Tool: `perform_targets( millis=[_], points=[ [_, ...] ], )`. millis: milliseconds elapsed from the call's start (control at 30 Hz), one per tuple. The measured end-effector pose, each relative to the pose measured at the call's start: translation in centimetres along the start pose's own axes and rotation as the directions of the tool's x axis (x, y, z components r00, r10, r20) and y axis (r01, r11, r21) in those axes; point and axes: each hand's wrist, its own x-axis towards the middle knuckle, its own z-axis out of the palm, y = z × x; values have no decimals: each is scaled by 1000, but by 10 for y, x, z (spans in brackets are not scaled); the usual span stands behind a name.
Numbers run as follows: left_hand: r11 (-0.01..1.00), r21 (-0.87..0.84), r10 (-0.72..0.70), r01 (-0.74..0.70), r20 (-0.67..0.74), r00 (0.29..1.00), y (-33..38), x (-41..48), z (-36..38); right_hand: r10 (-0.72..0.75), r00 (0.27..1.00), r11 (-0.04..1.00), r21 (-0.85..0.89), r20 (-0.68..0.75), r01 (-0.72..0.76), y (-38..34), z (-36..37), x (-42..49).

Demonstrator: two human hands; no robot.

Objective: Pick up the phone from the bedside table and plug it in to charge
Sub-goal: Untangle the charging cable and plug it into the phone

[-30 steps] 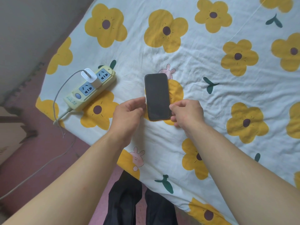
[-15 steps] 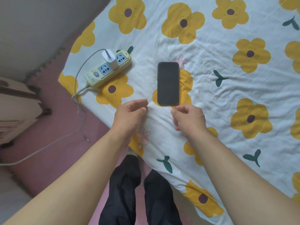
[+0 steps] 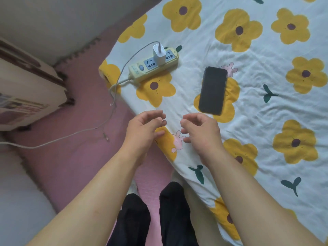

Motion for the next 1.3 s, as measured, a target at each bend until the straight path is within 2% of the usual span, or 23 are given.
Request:
perform_targets(
  millis=[133,300,533,733,867,1100,1200,1300],
  points=[
    [998,-60,-25,22,-59,998,-17,3,-36,41,999,999,-3,23,-41,7,30,-5],
    [992,-119,-52,37,-125,991,-30,8,-90,-11,1000,997,-70,17,12,10,68,-11],
    [986,-161,-73,40,-208,975,-41,10,-168,-6,1000,999,-37,-11,6,5,118,-15],
    [991,-137,-47,10,-267,963,-50,27,-221,-58,996,991,-119,73,67,5,183,-16],
    [993,-118,-19,-14,-273,962,-52,48,-244,-34,992,986,-160,117,53,4,226,0],
    [998,57,56,-41,-304,951,-66,96,-264,-14,990,972,-229,140,46,11,280,46],
    [993,109,69,-41,-267,961,-68,115,-262,42,988,979,-203,147,-11,15,295,65],
    [995,97,47,-24,-245,968,-68,129,-263,165,971,983,-107,174,-147,16,308,79]
  ],
)
